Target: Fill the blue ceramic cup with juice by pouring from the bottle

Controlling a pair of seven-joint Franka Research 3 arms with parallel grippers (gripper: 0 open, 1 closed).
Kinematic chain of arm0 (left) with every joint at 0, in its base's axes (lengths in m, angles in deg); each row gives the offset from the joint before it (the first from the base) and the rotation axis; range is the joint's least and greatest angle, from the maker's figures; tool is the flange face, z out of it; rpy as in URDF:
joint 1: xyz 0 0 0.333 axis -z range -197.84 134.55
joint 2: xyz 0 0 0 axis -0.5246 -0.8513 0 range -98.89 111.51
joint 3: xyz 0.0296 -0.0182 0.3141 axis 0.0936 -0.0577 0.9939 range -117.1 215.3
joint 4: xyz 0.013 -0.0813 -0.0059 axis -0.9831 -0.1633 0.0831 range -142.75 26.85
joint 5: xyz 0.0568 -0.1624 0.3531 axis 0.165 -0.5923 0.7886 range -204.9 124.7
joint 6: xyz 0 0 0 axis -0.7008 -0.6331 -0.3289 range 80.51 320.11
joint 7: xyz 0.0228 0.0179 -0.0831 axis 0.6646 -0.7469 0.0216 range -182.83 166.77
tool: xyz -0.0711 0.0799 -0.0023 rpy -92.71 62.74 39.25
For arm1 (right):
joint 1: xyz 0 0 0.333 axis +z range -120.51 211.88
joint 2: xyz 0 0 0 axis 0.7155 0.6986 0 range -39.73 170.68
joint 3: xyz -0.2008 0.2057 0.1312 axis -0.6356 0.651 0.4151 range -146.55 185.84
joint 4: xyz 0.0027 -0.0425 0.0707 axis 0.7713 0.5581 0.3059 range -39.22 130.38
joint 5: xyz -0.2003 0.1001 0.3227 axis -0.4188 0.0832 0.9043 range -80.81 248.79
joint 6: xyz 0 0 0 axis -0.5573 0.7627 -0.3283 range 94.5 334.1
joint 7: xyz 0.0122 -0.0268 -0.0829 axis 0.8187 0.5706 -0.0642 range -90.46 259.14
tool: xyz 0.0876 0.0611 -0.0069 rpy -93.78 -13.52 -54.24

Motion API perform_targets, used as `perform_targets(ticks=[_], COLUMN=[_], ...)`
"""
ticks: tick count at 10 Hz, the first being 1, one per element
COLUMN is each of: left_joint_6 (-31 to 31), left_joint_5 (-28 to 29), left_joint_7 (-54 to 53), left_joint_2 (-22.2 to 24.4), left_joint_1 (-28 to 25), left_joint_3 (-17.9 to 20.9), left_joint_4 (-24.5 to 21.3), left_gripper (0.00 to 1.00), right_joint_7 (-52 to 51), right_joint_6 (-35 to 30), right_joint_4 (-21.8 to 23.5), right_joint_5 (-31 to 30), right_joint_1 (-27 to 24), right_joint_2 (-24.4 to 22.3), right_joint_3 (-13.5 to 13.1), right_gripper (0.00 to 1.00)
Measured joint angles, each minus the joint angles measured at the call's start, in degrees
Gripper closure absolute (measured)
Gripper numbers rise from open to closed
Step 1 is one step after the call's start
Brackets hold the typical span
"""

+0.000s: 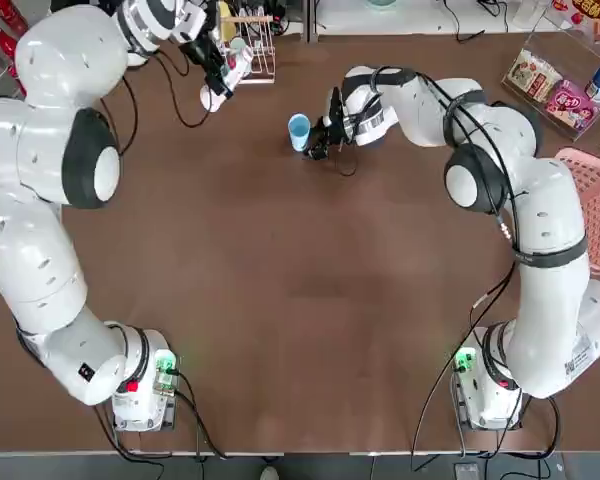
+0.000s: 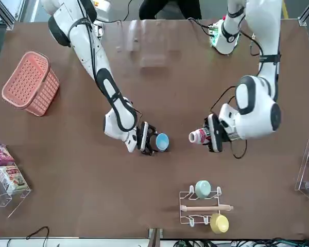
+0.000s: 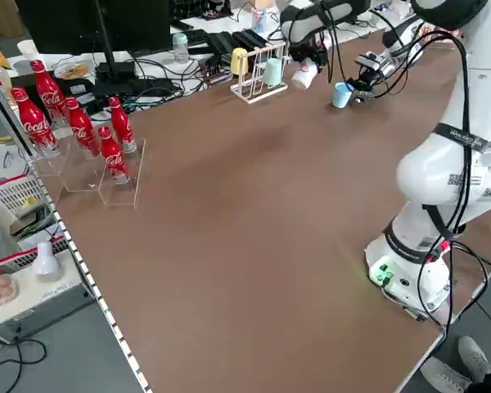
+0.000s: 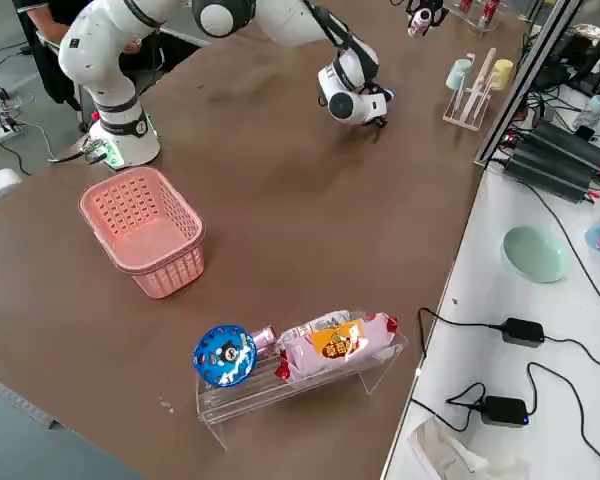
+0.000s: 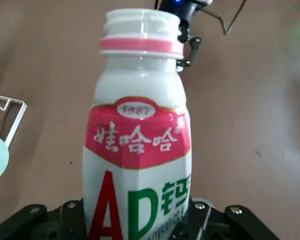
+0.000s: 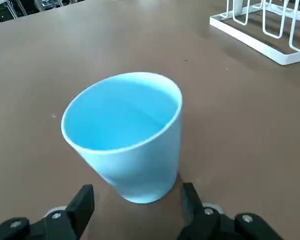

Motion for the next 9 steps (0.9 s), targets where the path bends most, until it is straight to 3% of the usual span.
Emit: perform_targets(ticks=[2, 5, 9], left_joint_6=[-8.06, -18.96, -27.82], left_joint_5=[-5.76, -8.4, -12.59], left_joint_7=[-9.57, -20.77, -34.21], left_joint_2=[0.44, 0.62, -1.15], left_joint_1=[-7.15, -16.2, -29.63], left_joint_3=[-1.61, -3.15, -3.39], left_joint_4=[-0.67, -0.8, -0.93], left_gripper=[0.42, 0.42, 0.42], right_joint_7=[0.0, 0.0, 0.0], right_joint_6=[-0.01, 0.06, -0.81], right_joint_4=[0.02, 0.51, 2.32], right_joint_5=[0.05, 0.08, 0.08], right_joint_1=[-0.05, -0.77, -3.0], right_joint_2=[-0.01, -0.35, -2.38], right_joint_3=[0.0, -0.02, -0.08], right_gripper=[0.19, 0.18, 0.18])
